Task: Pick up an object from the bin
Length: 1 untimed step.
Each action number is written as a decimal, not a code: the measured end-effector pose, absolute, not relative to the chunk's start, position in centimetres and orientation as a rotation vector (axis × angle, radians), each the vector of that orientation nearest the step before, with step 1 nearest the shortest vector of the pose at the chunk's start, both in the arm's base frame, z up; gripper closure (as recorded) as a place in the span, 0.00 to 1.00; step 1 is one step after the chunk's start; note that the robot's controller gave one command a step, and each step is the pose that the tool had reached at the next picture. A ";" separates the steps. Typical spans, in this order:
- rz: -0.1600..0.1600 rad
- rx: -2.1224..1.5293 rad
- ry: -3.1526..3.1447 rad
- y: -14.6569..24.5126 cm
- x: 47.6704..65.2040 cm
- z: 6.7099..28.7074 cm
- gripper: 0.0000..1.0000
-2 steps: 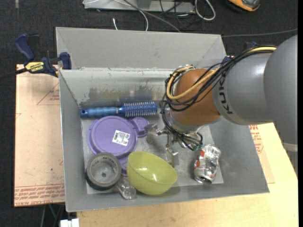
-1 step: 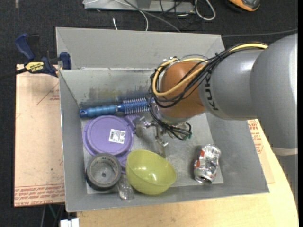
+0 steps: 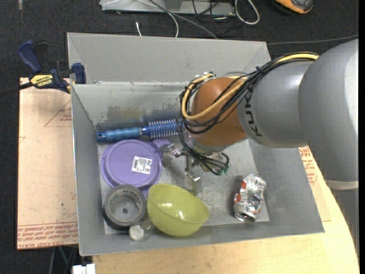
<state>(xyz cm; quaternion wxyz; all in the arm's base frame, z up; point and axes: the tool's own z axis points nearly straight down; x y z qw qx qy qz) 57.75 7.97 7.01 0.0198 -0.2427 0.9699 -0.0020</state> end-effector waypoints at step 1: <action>-0.012 -0.819 2.982 8.8 54.4 7.0 0.00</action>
Offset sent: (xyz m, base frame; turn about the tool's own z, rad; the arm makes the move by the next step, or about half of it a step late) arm -0.0781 0.0291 -0.0001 -0.0413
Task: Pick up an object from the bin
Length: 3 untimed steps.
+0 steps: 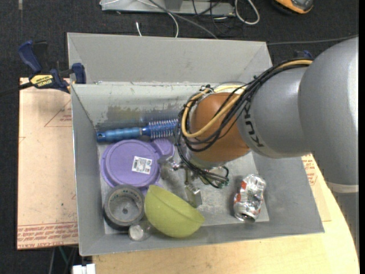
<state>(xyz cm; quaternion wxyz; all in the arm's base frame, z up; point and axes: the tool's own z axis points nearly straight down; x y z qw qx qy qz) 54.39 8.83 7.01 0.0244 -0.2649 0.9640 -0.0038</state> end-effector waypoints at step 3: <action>-0.026 -1.051 2.909 13.7 49.6 7.3 1.00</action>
Offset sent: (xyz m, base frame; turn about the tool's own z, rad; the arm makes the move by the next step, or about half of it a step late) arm 0.0109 0.0460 0.0003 0.0498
